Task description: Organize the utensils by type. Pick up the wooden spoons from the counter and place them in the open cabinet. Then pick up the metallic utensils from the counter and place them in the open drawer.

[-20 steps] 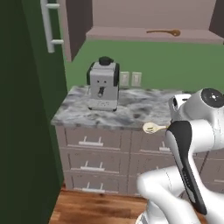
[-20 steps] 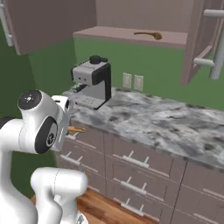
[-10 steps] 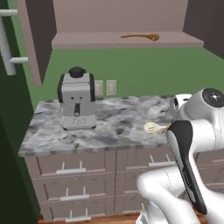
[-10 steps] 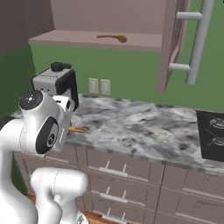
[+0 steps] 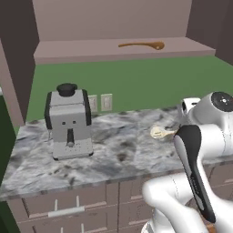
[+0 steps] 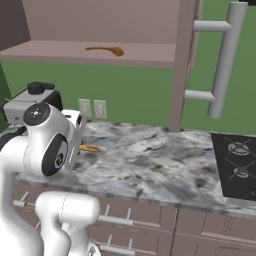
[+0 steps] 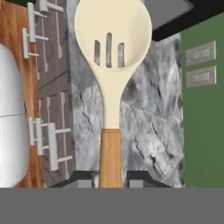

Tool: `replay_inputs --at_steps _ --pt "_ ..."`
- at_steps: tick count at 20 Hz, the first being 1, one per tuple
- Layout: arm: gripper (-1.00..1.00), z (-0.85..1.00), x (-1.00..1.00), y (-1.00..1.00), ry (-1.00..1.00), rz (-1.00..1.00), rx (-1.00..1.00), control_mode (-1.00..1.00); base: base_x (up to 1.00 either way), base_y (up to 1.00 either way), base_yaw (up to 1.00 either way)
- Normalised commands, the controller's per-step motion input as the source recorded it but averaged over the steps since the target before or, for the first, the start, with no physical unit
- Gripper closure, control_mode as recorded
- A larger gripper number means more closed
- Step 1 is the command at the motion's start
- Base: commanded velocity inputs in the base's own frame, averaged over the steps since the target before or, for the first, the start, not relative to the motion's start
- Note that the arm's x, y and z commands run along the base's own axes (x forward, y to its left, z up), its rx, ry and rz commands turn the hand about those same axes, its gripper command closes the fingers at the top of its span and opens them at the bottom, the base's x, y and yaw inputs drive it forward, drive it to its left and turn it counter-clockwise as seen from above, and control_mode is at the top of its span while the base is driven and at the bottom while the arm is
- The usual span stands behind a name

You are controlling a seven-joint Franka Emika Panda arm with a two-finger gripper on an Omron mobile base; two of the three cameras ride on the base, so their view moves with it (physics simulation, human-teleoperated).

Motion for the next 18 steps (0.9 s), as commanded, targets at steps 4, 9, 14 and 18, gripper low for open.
replay_inputs --at_steps 4,9,14,18 --pt "1.00 0.30 0.31 0.20 -0.01 -0.12 -0.08 -1.00 0.09 0.08 -0.04" --pt "1.00 0.51 0.28 0.19 -0.04 -0.26 -0.09 -1.00 0.00 0.00 0.00" --pt "1.00 0.72 0.01 0.01 -0.14 -0.27 -0.02 -1.00 0.00 0.00 0.00" --pt "1.00 0.87 0.00 -0.01 -0.18 -0.05 0.00 -1.00 0.00 0.00 0.00"
